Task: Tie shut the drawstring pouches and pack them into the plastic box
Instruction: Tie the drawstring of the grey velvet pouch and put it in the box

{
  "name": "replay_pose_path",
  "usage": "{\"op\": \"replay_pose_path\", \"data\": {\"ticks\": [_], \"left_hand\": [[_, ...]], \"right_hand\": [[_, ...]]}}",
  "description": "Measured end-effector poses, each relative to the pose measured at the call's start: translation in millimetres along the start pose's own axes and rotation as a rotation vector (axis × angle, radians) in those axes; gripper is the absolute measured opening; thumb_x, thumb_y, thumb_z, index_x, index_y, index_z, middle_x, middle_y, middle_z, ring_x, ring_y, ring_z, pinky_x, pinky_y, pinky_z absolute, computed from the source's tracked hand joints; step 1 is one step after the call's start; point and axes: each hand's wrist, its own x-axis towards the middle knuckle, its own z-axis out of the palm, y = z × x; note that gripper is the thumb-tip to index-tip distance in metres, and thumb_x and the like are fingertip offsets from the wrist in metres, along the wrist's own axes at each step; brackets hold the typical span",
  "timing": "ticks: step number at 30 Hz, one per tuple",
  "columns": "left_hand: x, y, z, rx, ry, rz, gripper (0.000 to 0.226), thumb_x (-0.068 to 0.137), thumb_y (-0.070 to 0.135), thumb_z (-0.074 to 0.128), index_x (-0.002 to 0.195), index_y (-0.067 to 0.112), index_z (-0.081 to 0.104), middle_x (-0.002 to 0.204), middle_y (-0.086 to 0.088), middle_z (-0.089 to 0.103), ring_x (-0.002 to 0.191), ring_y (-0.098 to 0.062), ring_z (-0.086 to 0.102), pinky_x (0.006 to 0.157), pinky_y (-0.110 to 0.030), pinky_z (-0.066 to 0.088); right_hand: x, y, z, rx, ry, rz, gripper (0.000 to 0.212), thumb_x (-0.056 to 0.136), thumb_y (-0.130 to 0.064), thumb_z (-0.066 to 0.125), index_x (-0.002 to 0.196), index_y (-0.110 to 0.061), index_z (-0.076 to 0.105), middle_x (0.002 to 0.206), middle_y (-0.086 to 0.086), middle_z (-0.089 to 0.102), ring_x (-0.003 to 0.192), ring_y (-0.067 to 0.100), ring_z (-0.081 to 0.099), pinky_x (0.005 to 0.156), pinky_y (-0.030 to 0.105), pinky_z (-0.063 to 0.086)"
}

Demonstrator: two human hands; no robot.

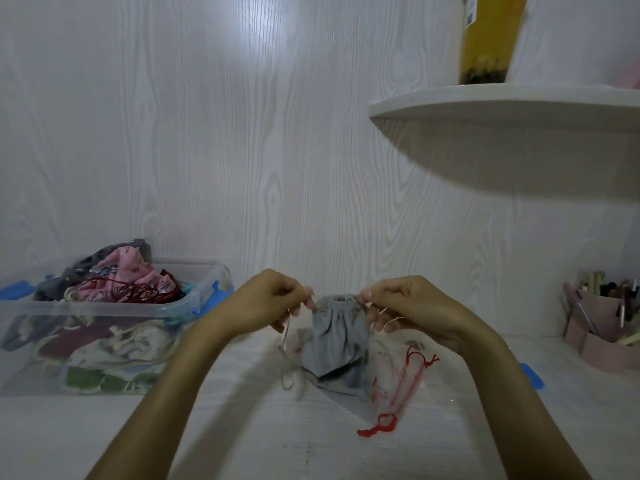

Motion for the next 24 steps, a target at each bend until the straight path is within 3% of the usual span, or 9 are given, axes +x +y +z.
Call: {"op": "replay_pose_path", "data": {"ticks": [4,7,12,15,16,19,20,22,24], "left_hand": [[11.4,4.0,9.1,-0.342,0.154,-0.117,0.036,0.099,0.03,0.043,0.066,0.02,0.052,0.06,0.008,0.04,0.046,-0.003,0.036,0.043,-0.014,0.033],[11.8,1.7,8.7,-0.48,0.193,-0.129,0.035,0.098,0.028,0.045,0.065,0.02,0.051,0.065,0.006,0.038,0.052,-0.007,0.033,0.043,-0.012,0.033],[3.5,1.0,0.2,-0.297,0.102,-0.04,0.034,0.098,0.025,0.047,0.066,0.018,0.055,0.073,0.016,0.053,0.052,-0.001,0.042,0.051,-0.016,0.04],[2.5,-5.1,4.0,-0.013,0.09,0.059,0.031,0.094,0.038,0.051,0.067,0.029,0.064,0.063,0.004,0.061,0.055,-0.013,0.044,0.056,-0.03,0.041],[2.5,-7.0,5.2,0.055,0.084,0.073,0.026,0.092,0.041,0.054,0.07,0.032,0.066,0.07,-0.001,0.065,0.06,-0.015,0.049,0.059,-0.029,0.043],[0.5,-6.7,10.4,0.27,0.111,0.085,0.003,0.087,0.033,0.065,0.088,0.035,0.064,0.09,0.015,0.063,0.081,-0.006,0.054,0.074,-0.022,0.046],[0.2,-4.7,13.6,0.344,0.126,0.069,0.012,0.085,0.032,0.067,0.095,0.033,0.06,0.095,0.017,0.059,0.086,-0.006,0.054,0.075,-0.023,0.045],[-0.9,1.6,16.0,0.36,0.122,-0.014,0.022,0.081,0.03,0.072,0.096,0.029,0.056,0.095,0.014,0.057,0.082,-0.008,0.056,0.07,-0.022,0.046],[-4.8,10.9,10.9,0.299,-0.01,-0.11,0.012,0.083,0.023,0.07,0.093,0.024,0.064,0.09,0.009,0.063,0.07,-0.005,0.058,0.059,-0.018,0.047]], "right_hand": [[7.5,-4.6,14.6,0.17,0.152,-0.015,0.032,0.094,-0.027,0.055,0.064,-0.017,0.048,0.051,-0.004,0.036,0.042,0.004,0.03,0.044,0.017,0.024],[11.2,-5.2,19.1,0.132,0.247,-0.024,0.039,0.093,-0.024,0.056,0.057,-0.017,0.043,0.052,-0.004,0.033,0.04,0.004,0.028,0.042,0.016,0.024],[10.9,-1.1,9.2,-0.012,0.326,0.02,0.041,0.09,-0.026,0.061,0.053,-0.016,0.048,0.052,-0.003,0.039,0.048,0.009,0.034,0.048,0.019,0.031],[10.3,1.0,6.6,-0.105,0.442,-0.018,0.039,0.088,-0.031,0.062,0.054,-0.016,0.053,0.054,-0.006,0.044,0.053,0.009,0.04,0.056,0.02,0.035],[9.6,0.4,4.5,-0.108,0.438,-0.023,0.038,0.088,-0.032,0.062,0.055,-0.015,0.054,0.053,-0.006,0.042,0.052,0.009,0.039,0.055,0.02,0.034],[4.8,-4.4,1.2,-0.111,0.317,0.028,0.036,0.089,-0.034,0.061,0.059,-0.015,0.056,0.053,-0.002,0.037,0.048,0.009,0.033,0.048,0.018,0.031],[3.3,-5.6,1.5,-0.126,0.279,0.045,0.035,0.089,-0.035,0.061,0.06,-0.015,0.057,0.054,-0.002,0.038,0.048,0.009,0.033,0.047,0.017,0.031],[1.8,-6.7,3.2,-0.141,0.246,0.055,0.034,0.088,-0.036,0.061,0.062,-0.015,0.059,0.055,-0.001,0.038,0.048,0.009,0.033,0.048,0.017,0.031],[1.8,-7.0,5.1,-0.137,0.265,0.05,0.034,0.089,-0.036,0.061,0.063,-0.014,0.06,0.056,-0.001,0.039,0.048,0.009,0.034,0.048,0.017,0.031]]}}
